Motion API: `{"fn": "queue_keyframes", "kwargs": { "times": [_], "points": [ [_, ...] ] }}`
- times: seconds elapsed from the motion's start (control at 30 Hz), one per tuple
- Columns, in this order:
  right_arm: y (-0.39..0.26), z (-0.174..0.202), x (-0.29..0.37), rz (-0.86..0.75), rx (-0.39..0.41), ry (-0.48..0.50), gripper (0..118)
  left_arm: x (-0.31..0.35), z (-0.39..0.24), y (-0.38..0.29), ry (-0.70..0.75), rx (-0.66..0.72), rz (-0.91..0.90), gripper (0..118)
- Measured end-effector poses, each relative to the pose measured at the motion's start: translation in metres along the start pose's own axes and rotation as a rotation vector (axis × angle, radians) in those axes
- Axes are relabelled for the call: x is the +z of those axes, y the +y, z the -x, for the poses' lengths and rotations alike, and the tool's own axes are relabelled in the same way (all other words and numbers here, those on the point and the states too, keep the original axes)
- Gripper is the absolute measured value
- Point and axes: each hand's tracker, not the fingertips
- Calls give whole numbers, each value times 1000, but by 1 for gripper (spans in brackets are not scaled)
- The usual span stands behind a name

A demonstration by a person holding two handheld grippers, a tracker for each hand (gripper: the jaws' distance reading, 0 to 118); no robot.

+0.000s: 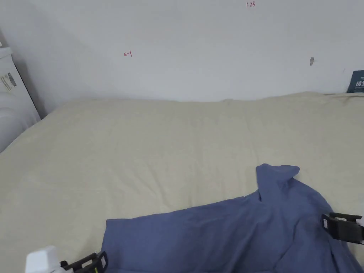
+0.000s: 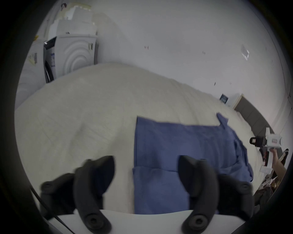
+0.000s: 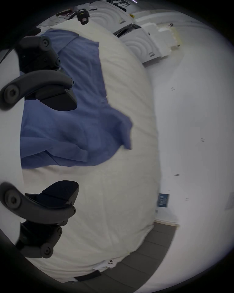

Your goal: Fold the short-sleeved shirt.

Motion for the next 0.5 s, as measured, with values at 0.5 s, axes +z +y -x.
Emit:
{"fn": "queue_keyframes", "kwargs": {
  "times": [0.5],
  "points": [
    [-136,69,197,-161,-168,76,90,160,-59,-62,-134,-18,-186,71]
  ]
}}
